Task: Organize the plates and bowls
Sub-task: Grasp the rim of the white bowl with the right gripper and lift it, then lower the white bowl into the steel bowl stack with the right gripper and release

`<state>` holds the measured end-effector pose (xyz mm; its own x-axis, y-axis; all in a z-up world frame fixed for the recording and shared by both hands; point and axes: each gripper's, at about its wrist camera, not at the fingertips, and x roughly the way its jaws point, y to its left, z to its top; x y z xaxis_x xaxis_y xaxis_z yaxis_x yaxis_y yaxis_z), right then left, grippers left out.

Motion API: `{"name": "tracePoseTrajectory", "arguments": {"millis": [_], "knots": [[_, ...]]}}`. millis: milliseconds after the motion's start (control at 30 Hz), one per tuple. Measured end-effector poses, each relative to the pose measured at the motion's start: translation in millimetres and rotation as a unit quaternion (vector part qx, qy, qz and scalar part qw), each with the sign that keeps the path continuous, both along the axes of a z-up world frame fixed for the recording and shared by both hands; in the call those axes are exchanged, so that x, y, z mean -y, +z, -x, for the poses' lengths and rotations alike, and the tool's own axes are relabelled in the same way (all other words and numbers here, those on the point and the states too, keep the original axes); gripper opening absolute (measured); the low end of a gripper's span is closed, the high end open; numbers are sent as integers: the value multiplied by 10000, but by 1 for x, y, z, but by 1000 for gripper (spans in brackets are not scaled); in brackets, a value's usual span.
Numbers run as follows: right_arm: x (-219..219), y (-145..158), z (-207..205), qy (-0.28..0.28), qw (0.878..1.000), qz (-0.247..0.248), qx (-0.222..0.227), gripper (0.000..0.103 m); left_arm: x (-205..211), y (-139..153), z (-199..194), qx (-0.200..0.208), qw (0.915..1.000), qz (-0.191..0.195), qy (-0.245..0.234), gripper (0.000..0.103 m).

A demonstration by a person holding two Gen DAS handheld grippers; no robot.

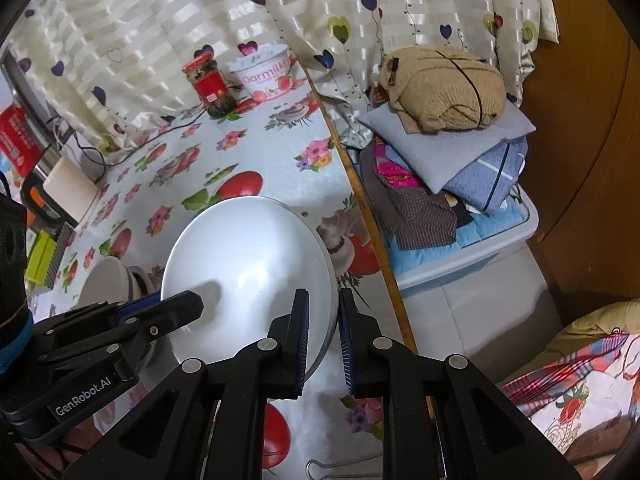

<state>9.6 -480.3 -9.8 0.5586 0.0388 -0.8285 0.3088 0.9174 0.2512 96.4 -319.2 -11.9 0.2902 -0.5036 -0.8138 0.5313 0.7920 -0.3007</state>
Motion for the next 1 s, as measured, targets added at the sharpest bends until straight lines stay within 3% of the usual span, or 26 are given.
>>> {"name": "tracePoseTrajectory", "arguments": {"millis": [1000], "knots": [[-67,67,1,502,9968,377,492,15,-75,53,19,382,9968,381,595,16]]}}
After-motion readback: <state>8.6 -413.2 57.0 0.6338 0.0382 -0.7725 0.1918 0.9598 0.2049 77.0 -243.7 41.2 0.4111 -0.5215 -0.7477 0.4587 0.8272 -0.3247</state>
